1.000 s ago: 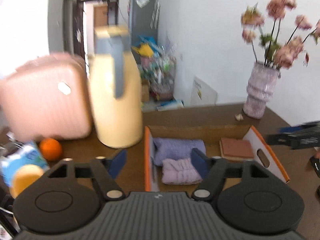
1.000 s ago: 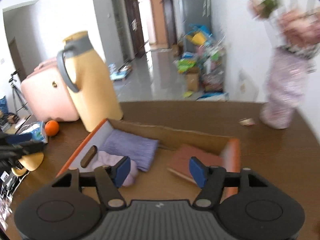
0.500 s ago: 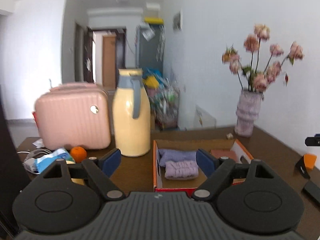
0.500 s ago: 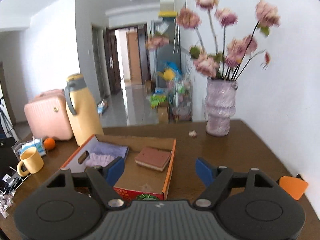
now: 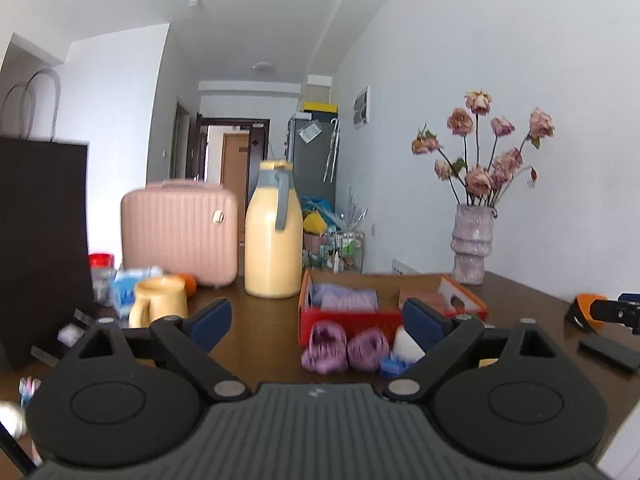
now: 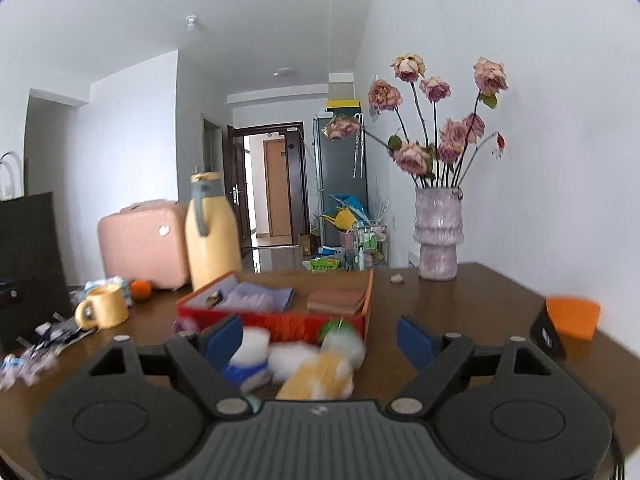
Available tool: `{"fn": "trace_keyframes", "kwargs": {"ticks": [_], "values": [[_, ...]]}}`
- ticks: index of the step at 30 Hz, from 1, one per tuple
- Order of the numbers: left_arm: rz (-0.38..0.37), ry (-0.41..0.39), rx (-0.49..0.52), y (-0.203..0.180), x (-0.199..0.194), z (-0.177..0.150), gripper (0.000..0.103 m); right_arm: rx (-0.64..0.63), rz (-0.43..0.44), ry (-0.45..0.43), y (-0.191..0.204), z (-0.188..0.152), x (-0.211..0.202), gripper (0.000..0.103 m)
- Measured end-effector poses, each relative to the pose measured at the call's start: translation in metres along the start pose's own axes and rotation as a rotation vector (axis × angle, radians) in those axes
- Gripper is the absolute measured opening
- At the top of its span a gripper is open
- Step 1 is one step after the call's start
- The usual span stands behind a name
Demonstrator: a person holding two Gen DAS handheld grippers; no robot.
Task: Organize soft objects
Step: 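Grasp the mauve scrunchie bundle with the left gripper while the right gripper grasps it too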
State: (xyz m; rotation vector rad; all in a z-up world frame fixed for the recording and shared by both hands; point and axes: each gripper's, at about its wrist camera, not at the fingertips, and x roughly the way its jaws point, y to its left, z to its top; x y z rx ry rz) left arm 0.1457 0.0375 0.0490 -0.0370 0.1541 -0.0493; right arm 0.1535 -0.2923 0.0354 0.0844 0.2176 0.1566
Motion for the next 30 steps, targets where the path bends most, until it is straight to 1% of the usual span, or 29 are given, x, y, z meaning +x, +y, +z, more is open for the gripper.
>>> {"fn": "trace_keyframes", "kwargs": {"ticks": [3, 5, 7, 9, 11, 14, 16, 18, 21, 23, 24, 25, 26, 27, 28, 30], "values": [[0.005, 0.037, -0.004, -0.004, -0.020, -0.026, 0.094, -0.037, -0.001, 0.028, 0.013, -0.031, -0.020, 0.086], [-0.035, 0.068, 0.002, -0.008, -0.033, -0.041, 0.094, -0.040, 0.008, 0.055, 0.019, -0.049, -0.033, 0.086], [-0.073, 0.093, 0.006, -0.011, -0.041, -0.052, 0.096, -0.008, 0.010, 0.078, 0.021, -0.064, -0.041, 0.086], [-0.096, 0.120, 0.037, -0.018, -0.038, -0.059, 0.096, 0.010, 0.005, 0.098, 0.024, -0.073, -0.043, 0.086], [-0.081, 0.120, 0.060, -0.024, -0.034, -0.062, 0.096, 0.002, -0.006, 0.092, 0.028, -0.077, -0.042, 0.086], [-0.095, 0.141, 0.034, -0.023, -0.021, -0.065, 0.096, -0.002, -0.008, 0.109, 0.030, -0.078, -0.033, 0.085], [-0.101, 0.170, 0.003, -0.019, -0.007, -0.067, 0.096, 0.016, 0.012, 0.128, 0.030, -0.076, -0.022, 0.084], [-0.085, 0.194, -0.023, -0.013, 0.010, -0.068, 0.096, 0.025, 0.048, 0.150, 0.034, -0.071, -0.007, 0.077], [-0.041, 0.232, -0.077, 0.002, 0.044, -0.061, 0.094, 0.011, 0.101, 0.174, 0.046, -0.062, 0.022, 0.071], [-0.028, 0.243, -0.109, 0.014, 0.070, -0.053, 0.093, 0.003, 0.133, 0.178, 0.055, -0.053, 0.046, 0.067], [-0.026, 0.250, -0.119, 0.019, 0.086, -0.048, 0.091, -0.005, 0.145, 0.175, 0.060, -0.047, 0.060, 0.065], [-0.017, 0.260, -0.120, 0.024, 0.100, -0.044, 0.086, -0.015, 0.155, 0.172, 0.065, -0.043, 0.072, 0.063], [-0.012, 0.273, -0.112, 0.027, 0.116, -0.041, 0.083, -0.028, 0.162, 0.171, 0.071, -0.036, 0.089, 0.060], [-0.010, 0.289, -0.101, 0.030, 0.134, -0.038, 0.082, -0.038, 0.170, 0.170, 0.077, -0.032, 0.103, 0.059], [-0.015, 0.306, -0.092, 0.032, 0.154, -0.036, 0.080, -0.051, 0.181, 0.175, 0.082, -0.027, 0.121, 0.058], [-0.065, 0.334, -0.082, 0.036, 0.189, -0.033, 0.079, -0.076, 0.195, 0.204, 0.095, -0.018, 0.155, 0.054]]}}
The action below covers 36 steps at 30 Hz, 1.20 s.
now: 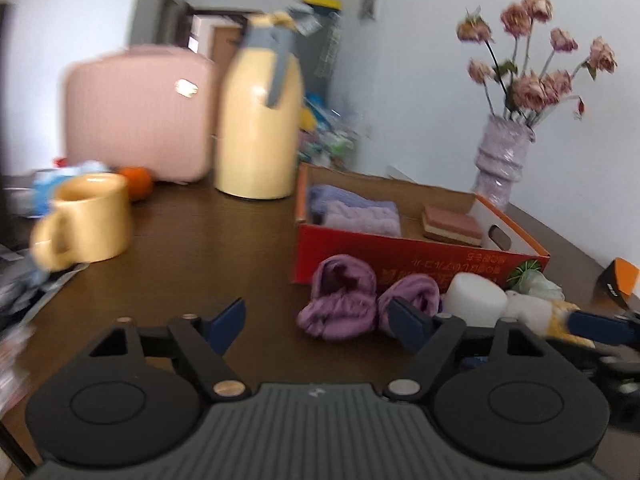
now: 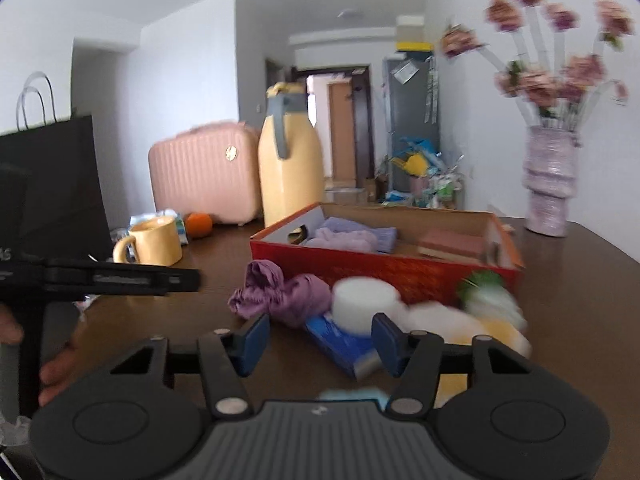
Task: Organize soft objects
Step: 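Grasp the mauve scrunchie bundle with the left gripper while the right gripper grasps it too, then lift the mauve scrunchie bundle with both grippers and carry it into the box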
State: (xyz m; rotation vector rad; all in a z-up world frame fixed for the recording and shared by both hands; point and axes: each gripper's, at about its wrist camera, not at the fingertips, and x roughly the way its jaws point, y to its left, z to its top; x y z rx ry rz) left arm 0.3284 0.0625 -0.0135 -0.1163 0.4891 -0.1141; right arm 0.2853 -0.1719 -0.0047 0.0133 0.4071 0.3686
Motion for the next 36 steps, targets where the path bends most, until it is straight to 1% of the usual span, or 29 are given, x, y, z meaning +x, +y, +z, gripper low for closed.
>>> {"fn": "trace_keyframes", "kwargs": {"ticks": [1, 2, 3, 4, 5, 6, 7, 8, 10, 11, 12, 17, 19, 22, 24, 27, 31, 33, 36], "values": [[-0.034, 0.022, 0.009, 0.002, 0.017, 0.006, 0.079, -0.016, 0.008, 0.017, 0.004, 0.007, 0.016, 0.053], [-0.064, 0.041, 0.020, 0.004, 0.031, 0.011, 0.078, -0.052, 0.018, 0.041, 0.009, 0.014, 0.037, 0.050], [-0.098, 0.061, 0.029, 0.006, 0.047, 0.015, 0.072, -0.071, 0.020, 0.048, 0.013, 0.019, 0.053, 0.043], [-0.113, 0.076, 0.037, 0.008, 0.059, 0.016, 0.066, -0.079, 0.011, 0.059, 0.016, 0.023, 0.068, 0.040], [-0.110, 0.092, 0.032, 0.010, 0.071, 0.017, 0.064, -0.090, -0.003, 0.099, 0.018, 0.026, 0.088, 0.038], [-0.110, 0.110, 0.016, 0.014, 0.082, 0.017, 0.049, -0.088, -0.017, 0.125, 0.018, 0.028, 0.102, 0.031], [-0.117, 0.127, 0.003, 0.018, 0.092, 0.016, 0.035, -0.088, -0.029, 0.142, 0.018, 0.028, 0.113, 0.029], [-0.131, 0.141, -0.012, 0.021, 0.099, 0.014, 0.028, -0.091, -0.032, 0.168, 0.018, 0.027, 0.124, 0.029], [-0.191, 0.149, -0.045, 0.029, 0.104, 0.010, 0.016, -0.094, -0.032, 0.178, 0.019, 0.024, 0.132, 0.023], [-0.213, 0.150, -0.049, 0.031, 0.103, 0.009, 0.015, -0.103, -0.032, 0.177, 0.019, 0.024, 0.134, 0.017], [-0.226, 0.155, -0.034, 0.031, 0.102, 0.009, 0.014, -0.109, -0.030, 0.177, 0.021, 0.024, 0.136, 0.014], [-0.206, 0.141, -0.002, 0.024, 0.094, 0.011, 0.011, -0.110, -0.014, 0.161, 0.021, 0.022, 0.132, 0.005], [-0.179, 0.128, 0.010, 0.020, 0.085, 0.014, 0.010, -0.099, -0.007, 0.140, 0.021, 0.024, 0.122, 0.004], [-0.199, 0.074, 0.004, 0.011, 0.054, 0.018, 0.010, -0.118, -0.018, 0.092, 0.026, 0.028, 0.094, 0.003], [-0.207, 0.032, 0.014, 0.002, 0.026, 0.018, 0.010, -0.112, -0.011, 0.056, 0.026, 0.030, 0.064, 0.003], [-0.213, -0.014, 0.023, -0.015, -0.019, 0.010, 0.011, -0.083, 0.006, 0.026, 0.023, 0.026, 0.016, 0.003], [-0.209, -0.061, 0.059, -0.045, -0.073, -0.018, 0.011, -0.082, 0.002, 0.006, 0.027, 0.005, -0.044, 0.003], [-0.227, -0.058, 0.051, -0.055, -0.094, -0.033, 0.011, -0.059, 0.008, 0.004, 0.026, -0.009, -0.073, 0.003], [-0.260, -0.025, 0.029, -0.063, -0.118, -0.053, 0.011, -0.006, 0.023, 0.012, 0.021, -0.031, -0.104, 0.004]]}}
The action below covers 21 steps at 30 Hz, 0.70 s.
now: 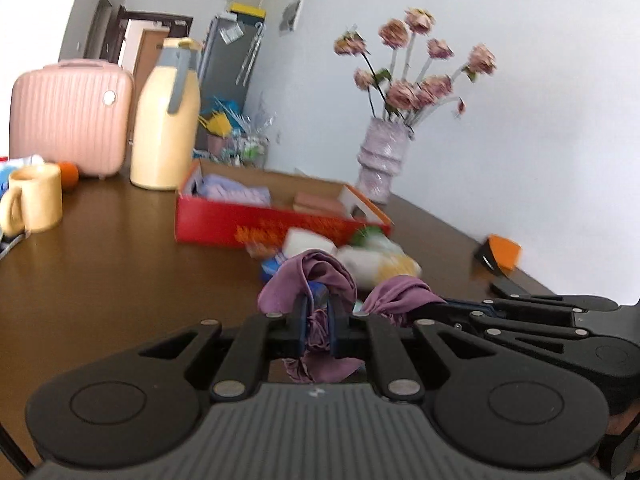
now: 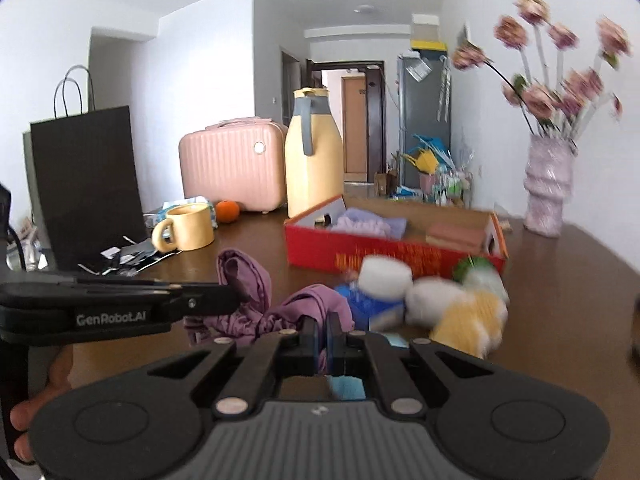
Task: Organize soft objects
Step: 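Lift the mauve scrunchie bundle with both grippers and carry it into the box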
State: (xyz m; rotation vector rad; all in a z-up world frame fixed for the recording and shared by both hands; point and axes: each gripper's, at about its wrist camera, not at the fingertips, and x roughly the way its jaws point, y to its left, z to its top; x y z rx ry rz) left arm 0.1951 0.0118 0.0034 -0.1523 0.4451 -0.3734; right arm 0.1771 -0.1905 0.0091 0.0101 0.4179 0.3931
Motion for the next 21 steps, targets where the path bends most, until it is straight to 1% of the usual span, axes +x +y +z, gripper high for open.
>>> {"fn": "trace_keyframes", "kwargs": {"ticks": [5, 7, 10, 16, 19, 21], "values": [[-0.004, 0.017, 0.058, -0.027, -0.024, -0.022, 0.011, 0.020, 0.004, 0.002, 0.000, -0.028, -0.033, 0.004], [-0.007, 0.025, 0.055, -0.032, -0.028, -0.026, 0.011, 0.030, 0.002, -0.009, -0.003, -0.031, -0.042, 0.004], [-0.006, 0.014, 0.055, -0.039, -0.037, -0.029, 0.011, 0.031, 0.004, -0.029, -0.003, -0.031, -0.051, 0.004], [-0.009, -0.014, 0.068, -0.040, -0.043, -0.021, 0.011, 0.044, 0.016, -0.046, -0.004, -0.023, -0.051, 0.004], [-0.016, -0.021, 0.080, -0.036, -0.034, -0.010, 0.011, 0.056, 0.020, -0.040, -0.008, -0.015, -0.041, 0.004], [-0.014, -0.028, 0.091, -0.032, -0.023, 0.004, 0.011, 0.057, 0.029, -0.041, -0.011, -0.004, -0.029, 0.004]]}}
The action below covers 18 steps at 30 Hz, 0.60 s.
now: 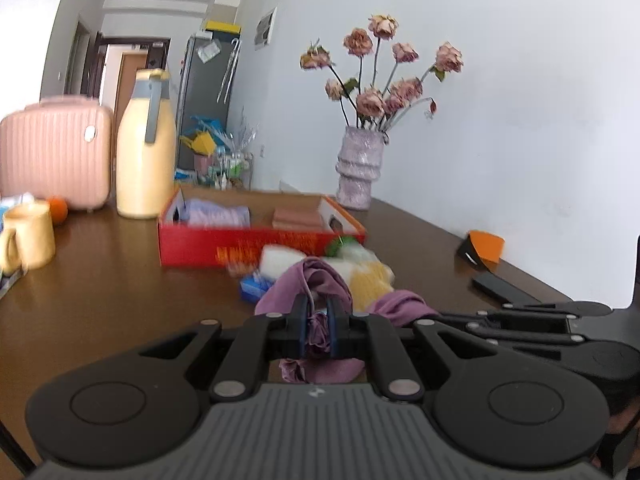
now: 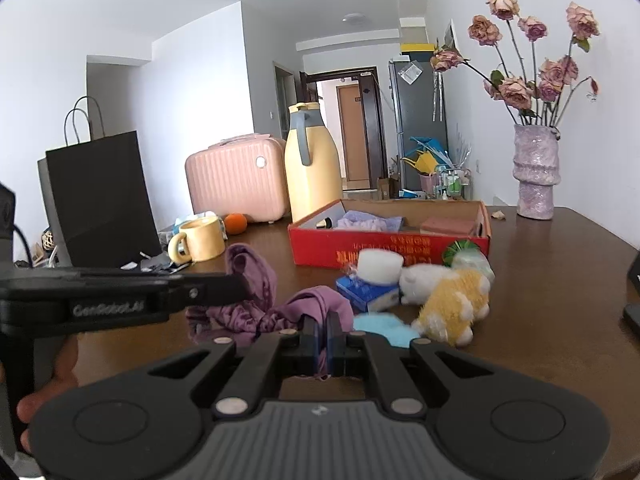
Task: Organize soft objects
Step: 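Lift the mauve scrunchie bundle with both grippers and carry it into the box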
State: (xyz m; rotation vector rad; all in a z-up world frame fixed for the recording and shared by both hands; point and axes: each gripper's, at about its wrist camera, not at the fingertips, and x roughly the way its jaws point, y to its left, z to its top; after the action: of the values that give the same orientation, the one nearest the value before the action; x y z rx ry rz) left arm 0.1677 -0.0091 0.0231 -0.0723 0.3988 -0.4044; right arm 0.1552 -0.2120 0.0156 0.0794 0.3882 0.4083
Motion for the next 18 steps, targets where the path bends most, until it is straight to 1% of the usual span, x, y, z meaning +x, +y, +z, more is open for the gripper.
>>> {"fn": "trace_keyframes", "kwargs": {"ticks": [2, 5, 6, 8, 9, 11, 13, 15, 16, 18], "values": [[0.005, -0.017, 0.025, 0.007, 0.015, 0.020, 0.011, -0.002, 0.013, -0.012, -0.006, 0.019, 0.017, 0.004], [0.005, -0.036, 0.086, 0.024, 0.051, 0.066, 0.011, 0.003, 0.025, -0.041, -0.022, 0.062, 0.059, 0.004], [0.014, -0.040, 0.103, 0.032, 0.067, 0.083, 0.011, 0.004, 0.031, -0.042, -0.030, 0.080, 0.079, 0.004], [0.031, -0.019, 0.144, 0.046, 0.101, 0.109, 0.011, -0.003, 0.042, -0.032, -0.041, 0.112, 0.120, 0.004], [0.056, 0.000, 0.163, 0.054, 0.120, 0.120, 0.012, -0.010, 0.053, -0.008, -0.046, 0.128, 0.147, 0.004], [0.074, 0.059, 0.172, 0.076, 0.161, 0.139, 0.012, 0.004, 0.061, 0.035, -0.056, 0.149, 0.193, 0.004], [0.102, 0.133, 0.122, 0.104, 0.199, 0.150, 0.012, 0.038, 0.073, 0.093, -0.068, 0.163, 0.244, 0.004], [0.110, 0.199, 0.078, 0.130, 0.234, 0.156, 0.011, 0.075, 0.075, 0.160, -0.078, 0.168, 0.287, 0.004], [0.126, 0.224, 0.047, 0.143, 0.250, 0.156, 0.012, 0.085, 0.073, 0.184, -0.080, 0.167, 0.303, 0.004], [0.137, 0.273, 0.043, 0.159, 0.280, 0.153, 0.015, 0.074, 0.065, 0.249, -0.083, 0.161, 0.336, 0.004]]}}
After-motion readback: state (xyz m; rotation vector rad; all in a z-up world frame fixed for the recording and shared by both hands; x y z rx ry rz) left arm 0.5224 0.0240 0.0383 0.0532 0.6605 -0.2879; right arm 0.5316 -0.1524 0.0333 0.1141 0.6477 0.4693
